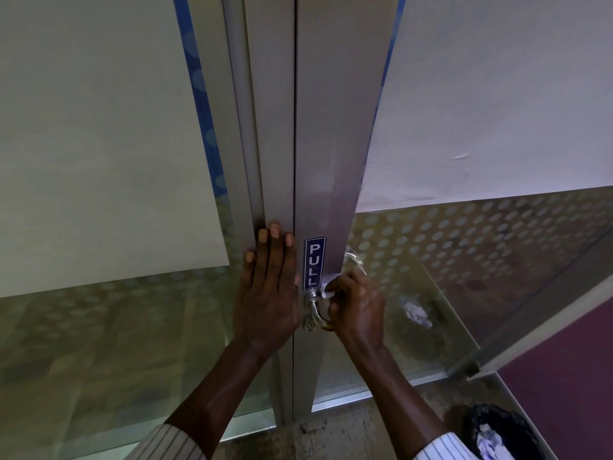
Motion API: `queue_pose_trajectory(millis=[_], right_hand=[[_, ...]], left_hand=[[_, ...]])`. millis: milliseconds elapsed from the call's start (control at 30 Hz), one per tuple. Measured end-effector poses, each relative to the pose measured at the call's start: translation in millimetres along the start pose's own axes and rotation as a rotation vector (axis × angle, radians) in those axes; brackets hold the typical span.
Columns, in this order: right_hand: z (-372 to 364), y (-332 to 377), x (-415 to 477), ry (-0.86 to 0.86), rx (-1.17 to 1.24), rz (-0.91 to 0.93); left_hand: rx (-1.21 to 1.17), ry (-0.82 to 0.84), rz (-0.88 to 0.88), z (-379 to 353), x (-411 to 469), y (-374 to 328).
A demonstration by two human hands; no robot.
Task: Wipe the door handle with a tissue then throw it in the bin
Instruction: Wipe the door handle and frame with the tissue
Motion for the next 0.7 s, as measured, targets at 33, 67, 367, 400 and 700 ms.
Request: queue_pose_trajectory(millis=[33, 67, 367, 400, 700], right_hand=[[4.8, 3.5, 0.6, -0.021, -0.002, 0.016], [13.2, 9.6, 1.6, -0.062, 0.005, 0.051], [48.1, 36.7, 6.1, -0.342, 0.068, 0.27], [35.7, 30.4, 1.6, -0.287, 0.048, 0.238], [49.8, 36.1, 6.9, -0.236, 0.074, 0.177]], left_hand=[[-0.006, -0.004, -0.001, 0.2, -0.4, 0.4], [-0.015, -0.007, -0.001, 0.2, -0.7, 0.7], [-0.013, -0.001, 0.008, -4.6, -1.2, 2.3], [-0.019, -0.004, 0.005, -3.8, -0.9, 1.9], [-0.003, -0.01, 0.0, -1.4, -1.2, 1.0]])
Point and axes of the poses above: each hand's wrist, its own x-axis towards the middle knuckle, its own z-axis out of the back of the hand, y = z × x, the point moved 8 cm from there along x, towards the middle knuckle, and after that the axes turned 13 degrees about y, right-handed, at the moved point
